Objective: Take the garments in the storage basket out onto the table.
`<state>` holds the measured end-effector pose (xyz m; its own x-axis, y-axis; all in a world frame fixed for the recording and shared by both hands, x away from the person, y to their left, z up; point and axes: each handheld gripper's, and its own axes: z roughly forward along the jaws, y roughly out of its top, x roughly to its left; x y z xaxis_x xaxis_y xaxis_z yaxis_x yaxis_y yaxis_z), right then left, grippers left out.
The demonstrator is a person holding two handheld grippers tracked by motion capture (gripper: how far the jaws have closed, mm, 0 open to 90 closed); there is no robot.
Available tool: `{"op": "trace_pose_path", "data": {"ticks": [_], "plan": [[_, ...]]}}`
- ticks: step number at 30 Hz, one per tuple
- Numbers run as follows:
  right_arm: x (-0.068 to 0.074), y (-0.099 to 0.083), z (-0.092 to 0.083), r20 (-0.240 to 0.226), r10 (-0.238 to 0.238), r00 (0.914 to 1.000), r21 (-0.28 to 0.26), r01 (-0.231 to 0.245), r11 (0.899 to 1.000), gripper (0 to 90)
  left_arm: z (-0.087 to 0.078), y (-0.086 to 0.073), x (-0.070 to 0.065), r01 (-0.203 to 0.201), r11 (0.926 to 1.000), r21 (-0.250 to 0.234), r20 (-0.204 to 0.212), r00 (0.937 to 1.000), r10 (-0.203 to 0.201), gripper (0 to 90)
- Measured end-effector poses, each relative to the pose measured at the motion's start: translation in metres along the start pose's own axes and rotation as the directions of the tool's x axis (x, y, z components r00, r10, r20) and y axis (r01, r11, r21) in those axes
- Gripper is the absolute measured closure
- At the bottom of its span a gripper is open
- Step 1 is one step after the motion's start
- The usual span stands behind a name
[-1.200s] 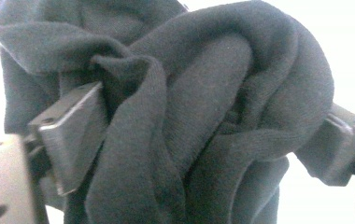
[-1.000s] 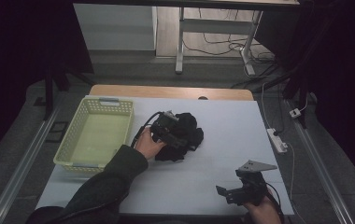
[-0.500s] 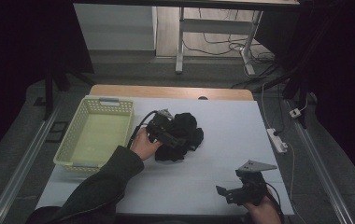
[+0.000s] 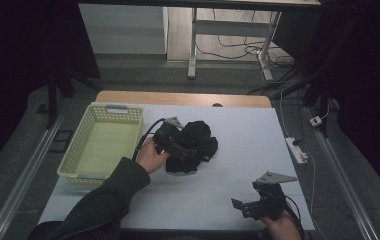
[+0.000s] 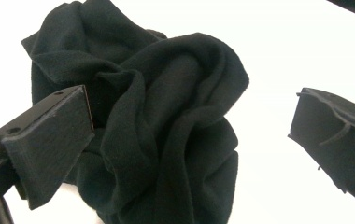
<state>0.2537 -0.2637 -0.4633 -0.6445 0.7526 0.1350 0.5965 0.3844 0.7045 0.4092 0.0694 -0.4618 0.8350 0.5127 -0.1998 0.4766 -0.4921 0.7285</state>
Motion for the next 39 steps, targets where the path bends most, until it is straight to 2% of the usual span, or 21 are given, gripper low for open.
{"op": "trace_pose_path", "data": {"ticks": [5,13,29,39], "plan": [[0.000,0.000,0.000,-0.005,0.006,1.0000,-0.002,-0.006,1.000,0.5,-0.008,-0.001,-0.001,0.011,0.9998,-0.014,0.039,0.9992,-0.011,0.0],[0.000,0.000,0.000,-0.009,0.009,0.9999,-0.007,-0.009,1.000,0.5,-0.020,-0.004,-0.007,0.012,0.9990,-0.042,0.068,0.9976,-0.009,0.0],[-0.001,0.000,-0.001,-0.012,0.010,0.9999,-0.013,-0.010,1.000,0.0,-0.035,-0.022,-0.013,0.015,0.9994,-0.032,0.082,0.9966,-0.012,0.0],[0.000,0.000,-0.001,-0.008,0.006,1.0000,-0.014,-0.006,1.000,0.0,-0.045,-0.036,-0.014,0.035,0.9989,-0.031,0.085,0.9958,-0.032,0.0]]}}
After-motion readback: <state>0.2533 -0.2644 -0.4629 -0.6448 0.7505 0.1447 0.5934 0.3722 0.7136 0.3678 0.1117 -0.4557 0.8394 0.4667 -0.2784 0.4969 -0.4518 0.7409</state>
